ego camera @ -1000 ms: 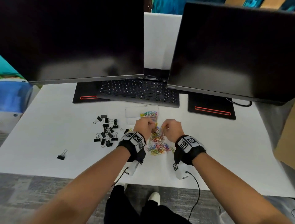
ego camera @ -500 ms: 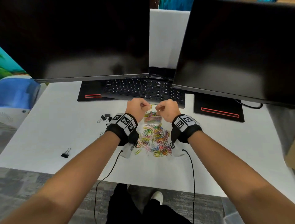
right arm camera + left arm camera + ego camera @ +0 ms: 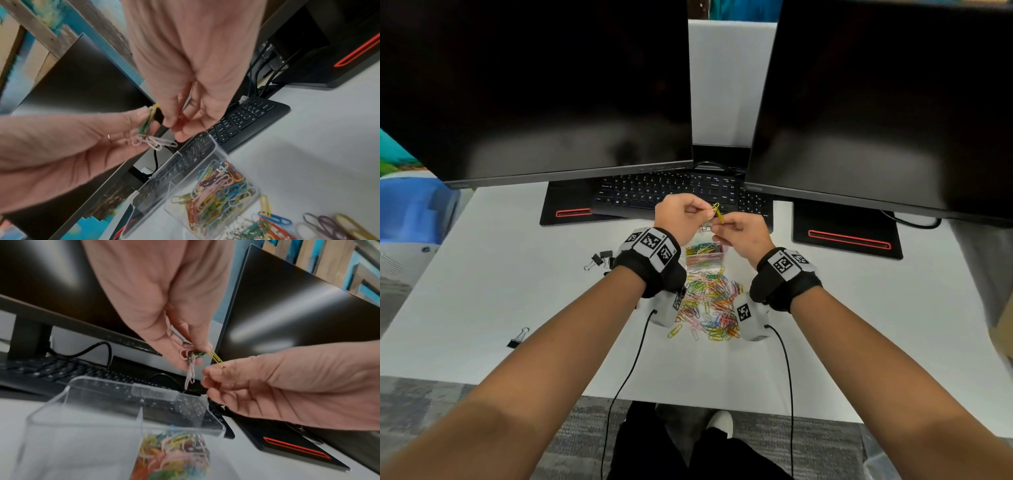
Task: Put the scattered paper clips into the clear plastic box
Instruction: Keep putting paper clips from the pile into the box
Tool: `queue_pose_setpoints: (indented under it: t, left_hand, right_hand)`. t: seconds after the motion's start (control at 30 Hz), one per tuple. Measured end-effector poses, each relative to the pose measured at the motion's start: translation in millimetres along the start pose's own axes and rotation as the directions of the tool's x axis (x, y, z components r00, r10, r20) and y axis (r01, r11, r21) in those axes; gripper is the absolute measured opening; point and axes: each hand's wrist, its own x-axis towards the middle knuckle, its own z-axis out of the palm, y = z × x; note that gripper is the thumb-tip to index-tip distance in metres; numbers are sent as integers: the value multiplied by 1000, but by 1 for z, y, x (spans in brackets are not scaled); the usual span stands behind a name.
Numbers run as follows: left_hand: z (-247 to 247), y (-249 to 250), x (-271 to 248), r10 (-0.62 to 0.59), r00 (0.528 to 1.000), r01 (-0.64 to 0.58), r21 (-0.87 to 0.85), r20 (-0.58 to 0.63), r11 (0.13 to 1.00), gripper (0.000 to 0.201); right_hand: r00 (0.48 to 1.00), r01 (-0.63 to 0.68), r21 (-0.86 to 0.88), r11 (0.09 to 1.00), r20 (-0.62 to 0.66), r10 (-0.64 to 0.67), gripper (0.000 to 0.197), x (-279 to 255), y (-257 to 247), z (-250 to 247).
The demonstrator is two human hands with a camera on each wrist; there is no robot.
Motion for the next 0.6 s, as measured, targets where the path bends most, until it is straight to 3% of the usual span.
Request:
queue_pose_setpoints:
  t: [0.13, 0.2, 0.33, 0.5, 0.6]
  left_hand:
    - [7, -14, -5, -85, 996, 86, -61, 23, 994, 16]
    - [10, -18, -9, -105, 994, 106, -18, 40, 994, 18]
    - [9, -26, -11, -181, 979, 185, -37, 92, 982, 10]
    - [1, -30, -16, -132, 990, 131, 34, 40, 991, 13]
    - [-2, -37, -22, -101, 995, 103, 98, -24, 990, 19]
  right_hand:
    - [1000, 1, -63, 998, -23, -2, 18, 2, 2, -2]
    - [999, 12, -225, 974, -30, -20, 19, 3, 2, -2]
    - [996, 88, -569, 818, 72, -57, 25, -4, -2, -2]
    - [983, 184, -625, 759, 106, -150, 23, -9, -1, 4]
    - [953, 284, -711, 644, 282, -109, 27, -13, 0, 13]
